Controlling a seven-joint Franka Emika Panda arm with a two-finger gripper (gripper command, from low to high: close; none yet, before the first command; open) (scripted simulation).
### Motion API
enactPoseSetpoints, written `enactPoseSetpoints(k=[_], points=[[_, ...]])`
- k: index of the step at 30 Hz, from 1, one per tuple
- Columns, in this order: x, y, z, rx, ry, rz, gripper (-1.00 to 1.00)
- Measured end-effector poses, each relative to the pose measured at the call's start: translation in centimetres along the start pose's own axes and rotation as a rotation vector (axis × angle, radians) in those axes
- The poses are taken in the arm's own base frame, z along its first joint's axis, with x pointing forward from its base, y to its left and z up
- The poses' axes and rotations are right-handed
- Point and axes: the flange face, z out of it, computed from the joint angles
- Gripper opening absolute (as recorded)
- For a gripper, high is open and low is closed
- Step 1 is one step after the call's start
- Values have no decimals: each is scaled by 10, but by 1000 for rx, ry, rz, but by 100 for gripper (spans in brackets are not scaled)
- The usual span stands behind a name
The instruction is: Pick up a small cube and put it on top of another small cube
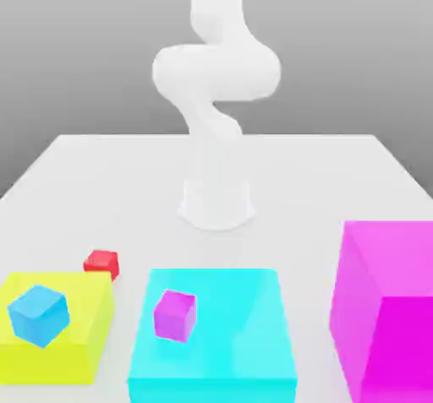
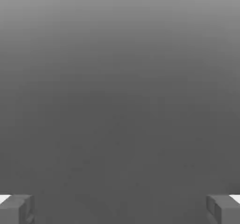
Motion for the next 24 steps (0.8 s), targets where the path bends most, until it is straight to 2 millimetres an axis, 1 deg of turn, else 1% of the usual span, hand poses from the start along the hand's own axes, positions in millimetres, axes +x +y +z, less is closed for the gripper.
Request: enactPoseSetpoints(k=[3, 6, 9, 12, 15, 18, 21, 24], points=[[3, 35, 61, -104, -24, -6, 0], [3, 78, 114, -195, -59, -3, 0], [-2, 128, 159, -279, -103, 7, 0], [-13, 183, 197, -352, -156, 23, 0], [-31, 240, 226, -415, -215, 46, 0], [-56, 295, 246, -466, -281, 75, 0], [-88, 347, 259, -504, -349, 109, 0], [-125, 392, 265, -529, -421, 147, 0]])
